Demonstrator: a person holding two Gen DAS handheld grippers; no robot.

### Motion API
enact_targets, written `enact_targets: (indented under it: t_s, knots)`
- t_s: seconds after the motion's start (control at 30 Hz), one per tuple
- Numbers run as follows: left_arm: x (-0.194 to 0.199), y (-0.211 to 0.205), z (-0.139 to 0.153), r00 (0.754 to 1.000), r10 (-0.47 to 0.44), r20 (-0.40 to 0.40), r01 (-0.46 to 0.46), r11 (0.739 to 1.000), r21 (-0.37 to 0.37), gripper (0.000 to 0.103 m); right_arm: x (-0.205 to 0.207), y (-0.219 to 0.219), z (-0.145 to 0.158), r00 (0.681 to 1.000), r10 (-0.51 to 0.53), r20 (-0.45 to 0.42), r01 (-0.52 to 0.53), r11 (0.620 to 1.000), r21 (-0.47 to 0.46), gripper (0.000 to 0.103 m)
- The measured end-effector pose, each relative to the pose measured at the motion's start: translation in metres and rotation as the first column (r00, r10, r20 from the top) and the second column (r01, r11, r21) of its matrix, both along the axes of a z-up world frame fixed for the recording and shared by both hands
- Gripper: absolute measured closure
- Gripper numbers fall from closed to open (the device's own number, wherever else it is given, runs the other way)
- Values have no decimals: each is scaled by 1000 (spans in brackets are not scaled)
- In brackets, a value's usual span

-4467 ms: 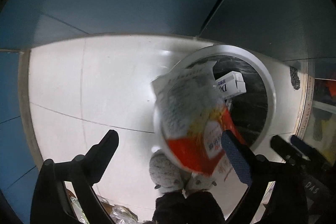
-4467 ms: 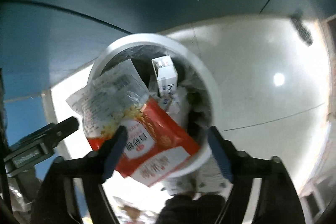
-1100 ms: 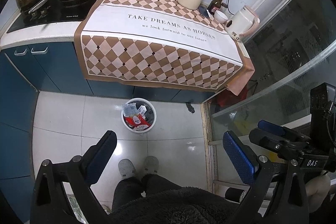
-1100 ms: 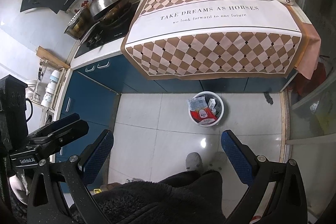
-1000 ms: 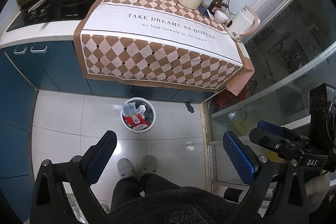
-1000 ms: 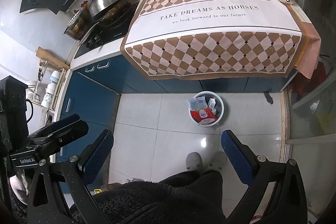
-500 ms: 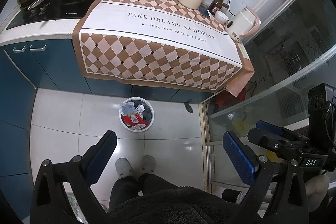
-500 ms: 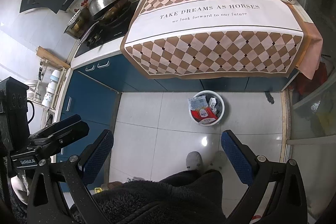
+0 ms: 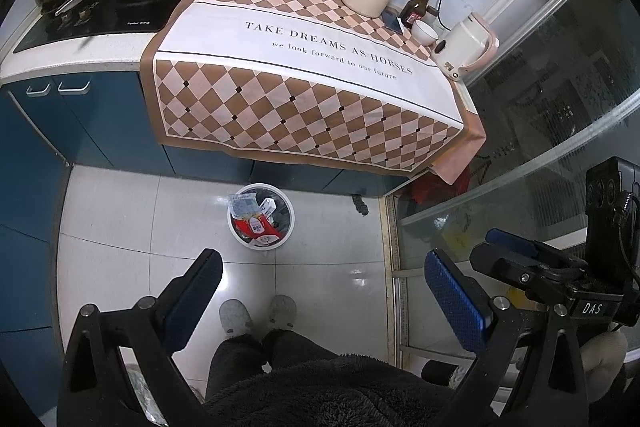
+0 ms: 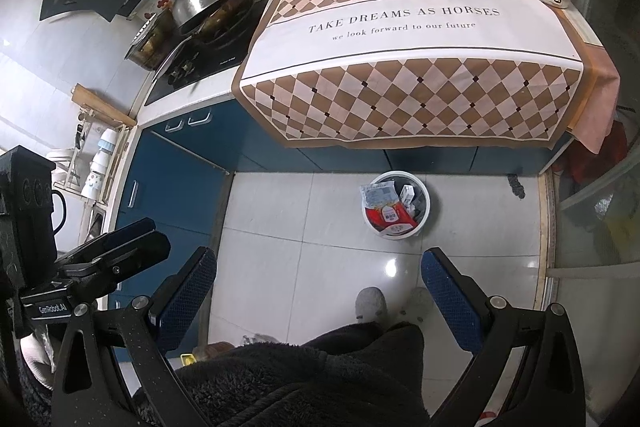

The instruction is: Collect trash

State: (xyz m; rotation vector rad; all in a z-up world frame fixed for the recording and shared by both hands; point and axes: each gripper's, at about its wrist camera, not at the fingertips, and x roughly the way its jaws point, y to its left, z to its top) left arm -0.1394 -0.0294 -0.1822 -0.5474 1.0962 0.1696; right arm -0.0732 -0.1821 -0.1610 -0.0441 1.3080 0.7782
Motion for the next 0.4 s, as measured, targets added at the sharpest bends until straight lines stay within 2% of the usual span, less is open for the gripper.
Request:
enact_targets:
  t_s: [0.4]
  knots:
    - [2,-1,2,1000,17,8,-17,1000,0,0,1,0,1,1000,0,0,0,1000,1,0]
